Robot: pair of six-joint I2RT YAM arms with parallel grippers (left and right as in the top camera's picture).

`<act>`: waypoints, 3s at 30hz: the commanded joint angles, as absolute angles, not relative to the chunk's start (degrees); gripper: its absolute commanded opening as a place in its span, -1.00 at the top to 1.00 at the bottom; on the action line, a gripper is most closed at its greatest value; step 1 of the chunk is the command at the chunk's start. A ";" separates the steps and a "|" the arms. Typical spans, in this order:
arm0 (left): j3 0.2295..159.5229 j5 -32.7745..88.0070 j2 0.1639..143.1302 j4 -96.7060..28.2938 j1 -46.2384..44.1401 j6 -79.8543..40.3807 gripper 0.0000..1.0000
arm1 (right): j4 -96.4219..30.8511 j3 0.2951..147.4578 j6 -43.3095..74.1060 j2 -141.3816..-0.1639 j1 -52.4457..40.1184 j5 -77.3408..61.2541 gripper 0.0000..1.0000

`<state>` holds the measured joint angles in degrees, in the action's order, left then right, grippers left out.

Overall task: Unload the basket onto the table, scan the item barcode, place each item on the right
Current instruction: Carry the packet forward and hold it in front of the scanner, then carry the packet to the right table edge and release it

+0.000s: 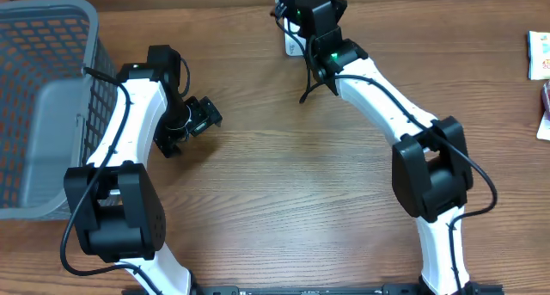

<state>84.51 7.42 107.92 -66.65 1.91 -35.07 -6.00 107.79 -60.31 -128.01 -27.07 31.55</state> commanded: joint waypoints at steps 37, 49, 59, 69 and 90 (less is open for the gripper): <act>85.67 7.01 108.12 -66.76 1.85 -36.01 -0.99 | 2.09 108.95 -35.03 -128.73 -14.72 53.74 0.93; 85.67 7.01 108.12 -66.76 1.85 -36.01 -0.99 | -43.42 108.95 13.76 -116.07 14.22 25.65 0.93; 85.67 7.03 108.12 -66.78 1.85 -36.01 -0.99 | -49.98 108.92 20.69 -115.52 33.74 11.97 0.93; 85.67 7.01 108.12 -66.78 1.85 -36.01 -0.99 | -51.20 108.92 21.12 -115.63 41.28 9.69 0.21; 85.67 7.03 108.12 -66.76 1.85 -36.01 -0.99 | -69.73 109.36 21.28 -92.47 39.29 -22.00 -1.00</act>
<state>84.60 7.44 107.92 -66.65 1.91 -35.27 -66.02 109.01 21.02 -92.62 40.82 -10.46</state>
